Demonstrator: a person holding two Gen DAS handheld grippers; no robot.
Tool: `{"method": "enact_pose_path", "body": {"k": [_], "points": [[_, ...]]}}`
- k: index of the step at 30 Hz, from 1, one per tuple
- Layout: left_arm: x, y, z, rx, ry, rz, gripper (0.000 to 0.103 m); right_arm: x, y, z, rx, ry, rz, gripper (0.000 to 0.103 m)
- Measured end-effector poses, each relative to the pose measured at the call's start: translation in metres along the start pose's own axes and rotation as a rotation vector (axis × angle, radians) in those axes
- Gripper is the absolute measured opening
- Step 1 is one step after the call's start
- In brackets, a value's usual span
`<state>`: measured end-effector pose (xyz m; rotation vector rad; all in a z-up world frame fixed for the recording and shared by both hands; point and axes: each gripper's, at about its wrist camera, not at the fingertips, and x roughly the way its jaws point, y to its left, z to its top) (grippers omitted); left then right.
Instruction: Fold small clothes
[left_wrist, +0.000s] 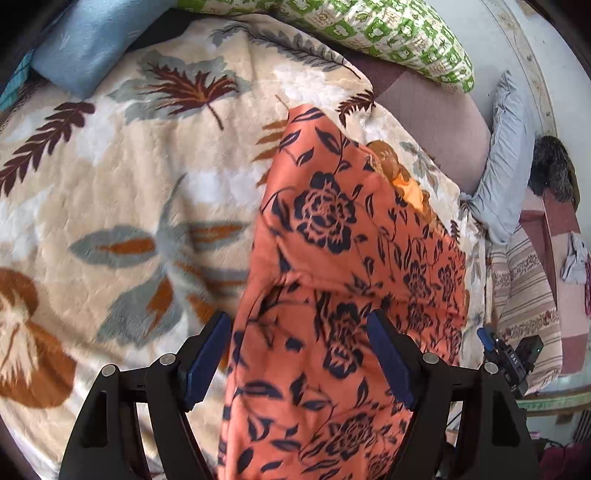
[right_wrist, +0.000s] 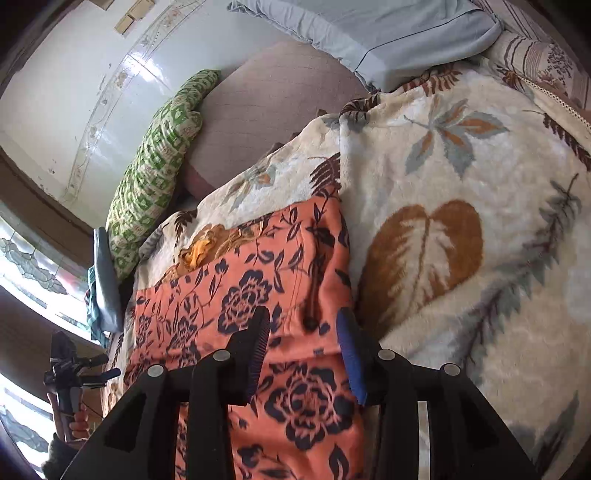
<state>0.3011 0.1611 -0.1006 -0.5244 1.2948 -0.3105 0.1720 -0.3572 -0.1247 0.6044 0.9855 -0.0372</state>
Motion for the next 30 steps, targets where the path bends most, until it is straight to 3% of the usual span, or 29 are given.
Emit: {"method": "enact_pose_path", "body": {"k": [5, 9, 14, 20, 25, 28, 30], "points": [[-0.024, 0.033, -0.062, -0.025, 0.072, -0.097, 0.076, -0.027, -0.015, -0.063, -0.011, 0.102, -0.023, 0.042], [-0.029, 0.053, -0.101, -0.037, 0.109, -0.12, 0.076, -0.035, -0.027, -0.105, -0.02, 0.182, -0.027, 0.042], [-0.029, 0.068, -0.138, -0.078, 0.147, -0.187, 0.076, -0.047, -0.035, -0.14, -0.022, 0.234, 0.04, 0.043], [-0.028, 0.067, -0.16, -0.071, 0.173, -0.229, 0.079, -0.056, -0.032, -0.165, -0.053, 0.311, 0.126, 0.043], [-0.003, 0.065, -0.168, -0.053, 0.229, -0.242, 0.08, -0.05, -0.027, -0.178, -0.103, 0.355, 0.143, 0.043], [0.002, 0.07, -0.166, -0.075, 0.217, -0.276, 0.081, -0.048, -0.025, -0.18, -0.138, 0.368, 0.115, 0.037], [0.007, 0.074, -0.167, -0.088, 0.201, -0.3, 0.081, -0.048, -0.024, -0.182, -0.185, 0.372, 0.068, 0.028]]}}
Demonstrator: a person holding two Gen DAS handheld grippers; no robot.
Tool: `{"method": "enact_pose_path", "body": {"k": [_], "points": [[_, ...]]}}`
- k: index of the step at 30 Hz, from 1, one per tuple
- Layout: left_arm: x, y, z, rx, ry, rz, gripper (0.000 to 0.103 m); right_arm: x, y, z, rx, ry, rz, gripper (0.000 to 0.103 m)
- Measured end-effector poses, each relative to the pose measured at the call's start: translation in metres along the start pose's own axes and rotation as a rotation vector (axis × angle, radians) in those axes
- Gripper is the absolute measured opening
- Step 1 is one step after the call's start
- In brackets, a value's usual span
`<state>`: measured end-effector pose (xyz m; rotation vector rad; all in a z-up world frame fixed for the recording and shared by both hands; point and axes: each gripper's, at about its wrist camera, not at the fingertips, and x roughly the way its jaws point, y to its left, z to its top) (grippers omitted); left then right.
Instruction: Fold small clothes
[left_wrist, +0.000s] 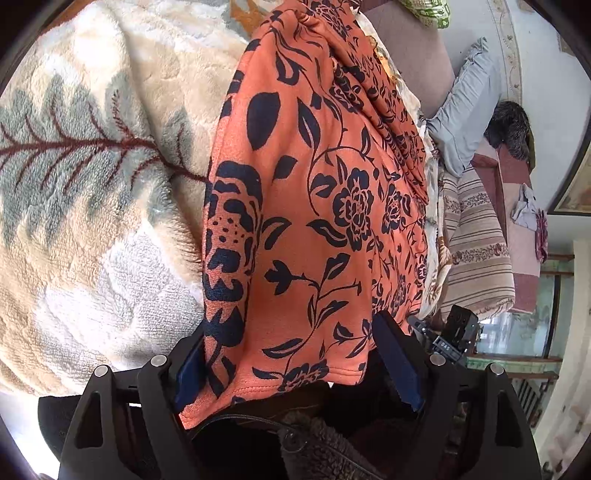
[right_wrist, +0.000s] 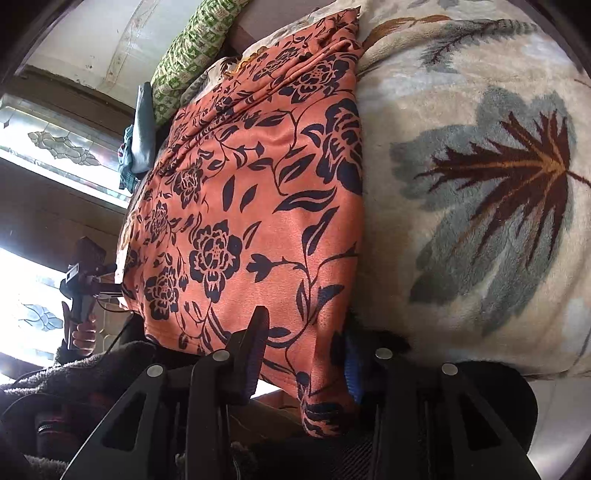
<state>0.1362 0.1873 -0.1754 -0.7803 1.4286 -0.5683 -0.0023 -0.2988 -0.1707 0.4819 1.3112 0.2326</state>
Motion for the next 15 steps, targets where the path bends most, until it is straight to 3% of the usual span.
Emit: {"method": "enact_pose_path", "body": {"k": [1, 3, 5, 6, 7, 9, 11, 15], "points": [[0.0, 0.002, -0.001, 0.001, -0.012, -0.015, 0.08, 0.001, 0.002, 0.0, -0.022, 0.009, -0.039, 0.014], [0.001, 0.005, -0.006, 0.01, -0.032, -0.04, 0.072, -0.001, 0.002, 0.0, -0.035, 0.018, -0.048, 0.007], [0.001, 0.013, -0.011, -0.008, -0.052, -0.073, 0.048, -0.006, 0.0, 0.0, 0.003, 0.011, -0.016, 0.005], [0.001, 0.018, -0.012, -0.026, -0.059, -0.115, 0.026, -0.009, -0.001, 0.0, 0.029, 0.003, 0.014, 0.005], [0.0, 0.022, -0.013, -0.047, -0.066, -0.172, 0.016, -0.011, -0.002, 0.001, 0.057, -0.005, 0.054, 0.005], [-0.002, 0.026, -0.016, -0.06, -0.091, -0.241, 0.016, -0.013, -0.005, 0.002, 0.101, -0.011, 0.133, 0.005], [-0.001, 0.025, -0.016, -0.042, -0.101, -0.15, 0.018, -0.01, -0.006, 0.003, 0.109, 0.009, 0.126, 0.005], [0.01, 0.027, -0.013, -0.007, -0.032, -0.016, 0.044, -0.004, -0.008, 0.005, 0.079, 0.043, 0.055, 0.01]]}}
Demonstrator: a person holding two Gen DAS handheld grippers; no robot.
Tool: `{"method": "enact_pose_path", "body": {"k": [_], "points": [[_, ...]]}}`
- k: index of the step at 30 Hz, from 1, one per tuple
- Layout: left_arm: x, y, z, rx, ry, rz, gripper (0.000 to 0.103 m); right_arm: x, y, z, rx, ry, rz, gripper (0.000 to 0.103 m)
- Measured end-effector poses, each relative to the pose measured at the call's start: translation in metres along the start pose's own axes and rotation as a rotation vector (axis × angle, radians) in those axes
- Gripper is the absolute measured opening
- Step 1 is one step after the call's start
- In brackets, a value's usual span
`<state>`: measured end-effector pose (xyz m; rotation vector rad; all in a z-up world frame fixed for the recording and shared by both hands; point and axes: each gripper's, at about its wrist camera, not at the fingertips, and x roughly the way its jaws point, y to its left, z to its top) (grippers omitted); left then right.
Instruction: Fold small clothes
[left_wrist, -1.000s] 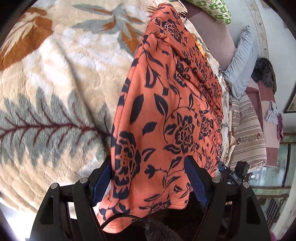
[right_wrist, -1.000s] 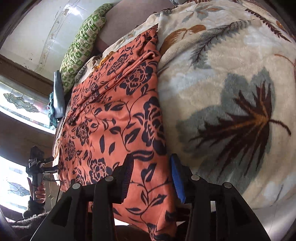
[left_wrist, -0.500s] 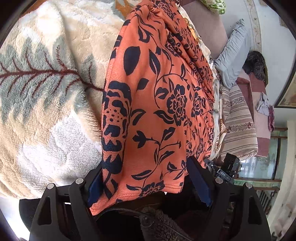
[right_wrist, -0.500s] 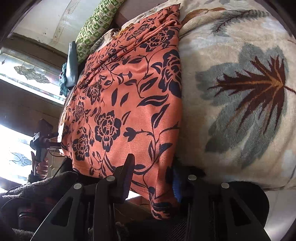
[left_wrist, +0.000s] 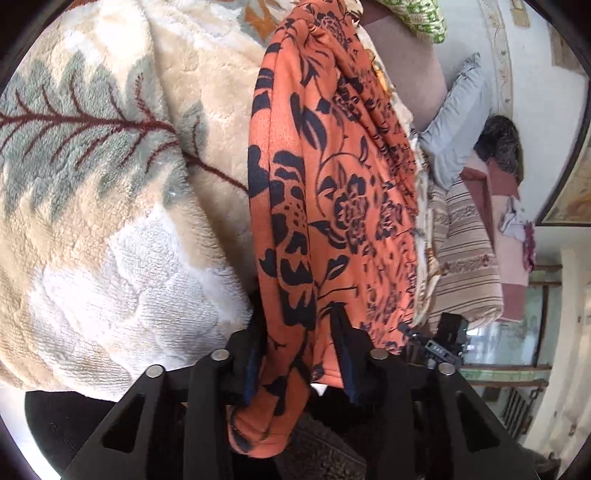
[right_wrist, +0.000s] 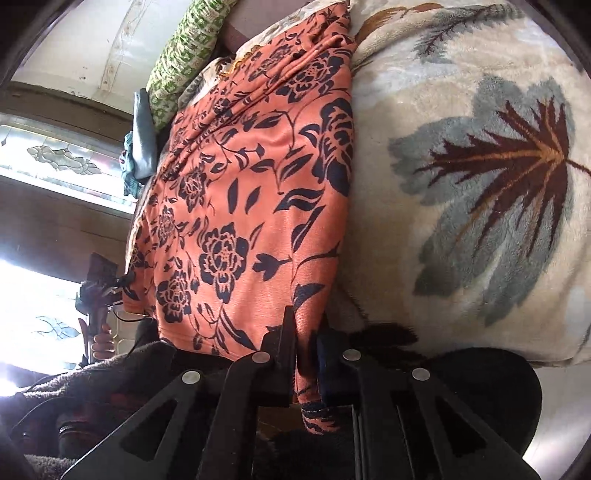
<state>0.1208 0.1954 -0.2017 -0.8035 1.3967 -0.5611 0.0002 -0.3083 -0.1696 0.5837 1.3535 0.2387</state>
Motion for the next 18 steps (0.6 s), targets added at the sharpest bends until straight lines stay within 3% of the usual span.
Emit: {"method": "enact_pose_path", "body": {"k": [3, 4, 6, 8, 9, 10, 14, 18], "points": [[0.004, 0.0, 0.004, 0.0, 0.024, -0.021, 0.054, 0.006, 0.006, -0.001, -0.045, 0.02, -0.031, 0.017], [0.005, -0.001, 0.007, 0.0, 0.024, -0.02, 0.055, 0.01, 0.009, -0.002, -0.054, 0.025, -0.047, 0.025], [0.009, -0.006, 0.009, 0.019, 0.017, -0.015, 0.053, 0.014, 0.012, -0.002, -0.075, 0.023, -0.074, 0.026], [0.009, -0.013, 0.007, 0.038, 0.015, -0.051, 0.045, 0.014, 0.015, -0.002, -0.091, 0.02, -0.092, 0.024], [0.01, -0.018, 0.006, 0.04, 0.015, -0.078, 0.026, 0.013, 0.017, -0.003, -0.107, 0.014, -0.113, 0.02], [0.012, -0.027, 0.006, 0.04, 0.01, -0.097, 0.016, 0.011, 0.017, -0.004, -0.109, 0.015, -0.105, 0.005], [0.005, -0.039, 0.004, 0.043, -0.044, -0.213, 0.016, -0.006, 0.021, -0.002, -0.028, -0.011, 0.121, 0.006], [-0.008, -0.055, 0.01, 0.065, -0.128, -0.325, 0.016, -0.028, 0.032, 0.011, 0.011, -0.103, 0.329, 0.006]]}}
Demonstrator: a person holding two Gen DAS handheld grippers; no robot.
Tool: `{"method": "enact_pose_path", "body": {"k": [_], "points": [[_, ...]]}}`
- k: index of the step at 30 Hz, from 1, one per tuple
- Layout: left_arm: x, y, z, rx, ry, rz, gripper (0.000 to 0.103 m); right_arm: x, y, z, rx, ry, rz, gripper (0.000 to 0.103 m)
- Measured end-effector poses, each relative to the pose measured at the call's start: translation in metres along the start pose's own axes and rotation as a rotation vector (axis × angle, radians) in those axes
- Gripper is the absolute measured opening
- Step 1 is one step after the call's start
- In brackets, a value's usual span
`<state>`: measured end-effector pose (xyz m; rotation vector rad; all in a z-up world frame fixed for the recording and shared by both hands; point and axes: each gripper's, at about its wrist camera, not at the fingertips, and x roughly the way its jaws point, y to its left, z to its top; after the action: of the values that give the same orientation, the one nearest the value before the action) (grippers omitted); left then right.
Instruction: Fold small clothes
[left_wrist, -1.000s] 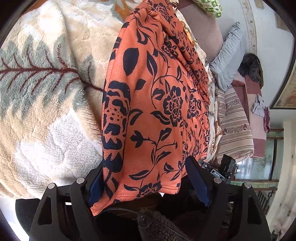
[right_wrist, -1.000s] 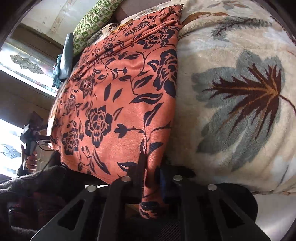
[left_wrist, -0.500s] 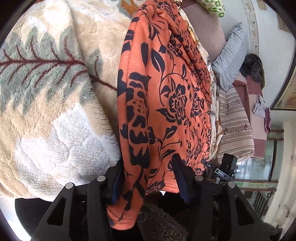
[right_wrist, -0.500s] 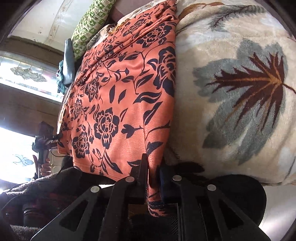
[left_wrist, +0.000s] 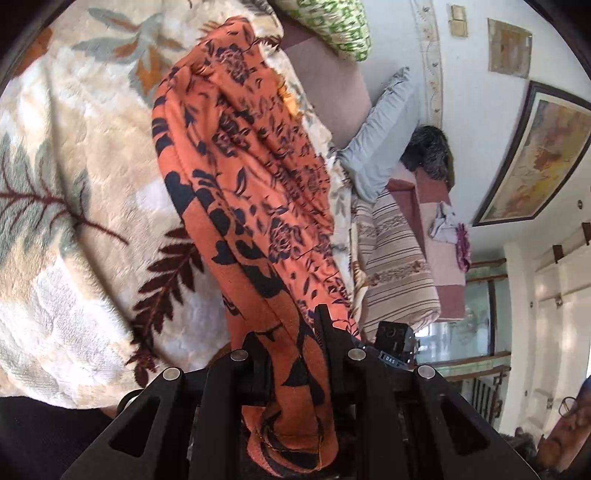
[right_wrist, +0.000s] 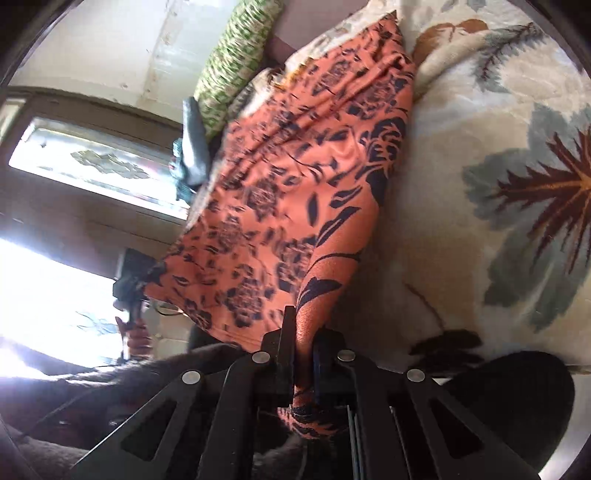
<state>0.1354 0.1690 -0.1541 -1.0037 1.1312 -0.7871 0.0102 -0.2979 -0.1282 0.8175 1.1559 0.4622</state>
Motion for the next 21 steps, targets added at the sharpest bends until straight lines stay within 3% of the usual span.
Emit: {"method": "enact_pose_path", "body": {"k": [3, 9, 15, 21], "points": [[-0.001, 0.0, 0.016, -0.004, -0.047, -0.064, 0.016, 0.0, 0.001, 0.021, 0.041, -0.061, 0.103, 0.006], [-0.005, 0.009, 0.058, -0.008, -0.111, -0.13, 0.017, 0.003, 0.005, 0.075, 0.074, -0.178, 0.221, 0.006], [0.007, 0.005, 0.124, 0.013, -0.175, -0.13, 0.019, 0.011, -0.011, 0.137, 0.12, -0.281, 0.254, 0.006], [0.027, 0.006, 0.201, 0.0, -0.223, -0.106, 0.024, 0.028, -0.04, 0.204, 0.197, -0.362, 0.227, 0.007]]}}
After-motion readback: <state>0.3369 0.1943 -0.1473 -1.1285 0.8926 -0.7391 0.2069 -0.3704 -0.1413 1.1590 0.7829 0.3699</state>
